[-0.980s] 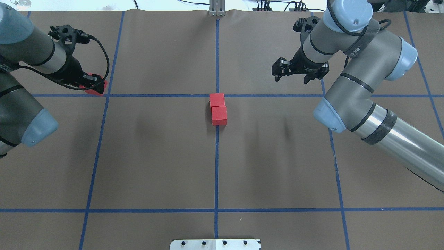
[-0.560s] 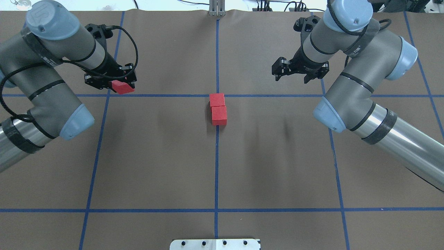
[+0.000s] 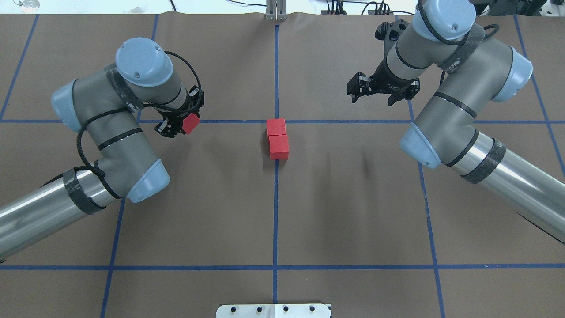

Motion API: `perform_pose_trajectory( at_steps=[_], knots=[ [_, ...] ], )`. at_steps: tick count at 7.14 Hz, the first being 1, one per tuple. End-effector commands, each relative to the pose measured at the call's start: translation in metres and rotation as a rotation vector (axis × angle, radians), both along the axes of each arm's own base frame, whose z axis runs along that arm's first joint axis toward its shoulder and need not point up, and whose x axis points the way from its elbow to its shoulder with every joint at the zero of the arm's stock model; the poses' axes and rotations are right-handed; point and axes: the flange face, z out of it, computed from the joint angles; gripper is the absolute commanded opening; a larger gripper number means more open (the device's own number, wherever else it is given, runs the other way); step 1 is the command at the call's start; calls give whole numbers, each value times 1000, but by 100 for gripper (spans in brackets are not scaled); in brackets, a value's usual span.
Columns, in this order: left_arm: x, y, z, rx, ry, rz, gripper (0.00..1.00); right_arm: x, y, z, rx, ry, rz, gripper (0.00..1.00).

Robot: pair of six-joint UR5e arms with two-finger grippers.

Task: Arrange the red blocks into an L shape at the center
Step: 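Carry the red cube with the left gripper toward the center cubes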

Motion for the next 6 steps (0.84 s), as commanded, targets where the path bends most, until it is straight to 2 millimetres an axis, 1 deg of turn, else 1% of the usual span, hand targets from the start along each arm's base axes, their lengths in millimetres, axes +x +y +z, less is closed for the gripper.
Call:
perform_pose_trajectory(
  at_steps=[1,2,4,5,6],
  knots=[
    [54,-13,-38,-130,-53,-205,0,0,0,-2,3,-2,0,99],
    [63,-19,-52,-171,-46,-252,0,1,0,0,2,-1,1,99],
    [71,-20,-73,-219,-48,-273,0,1,0,-4,5,-5,2,99],
    [76,-12,-76,-287,-38,-219,0,2,1,-6,9,-7,3,99],
    [78,-9,-85,-319,-27,-203,0,3,1,-7,15,-6,7,99]
  ],
)
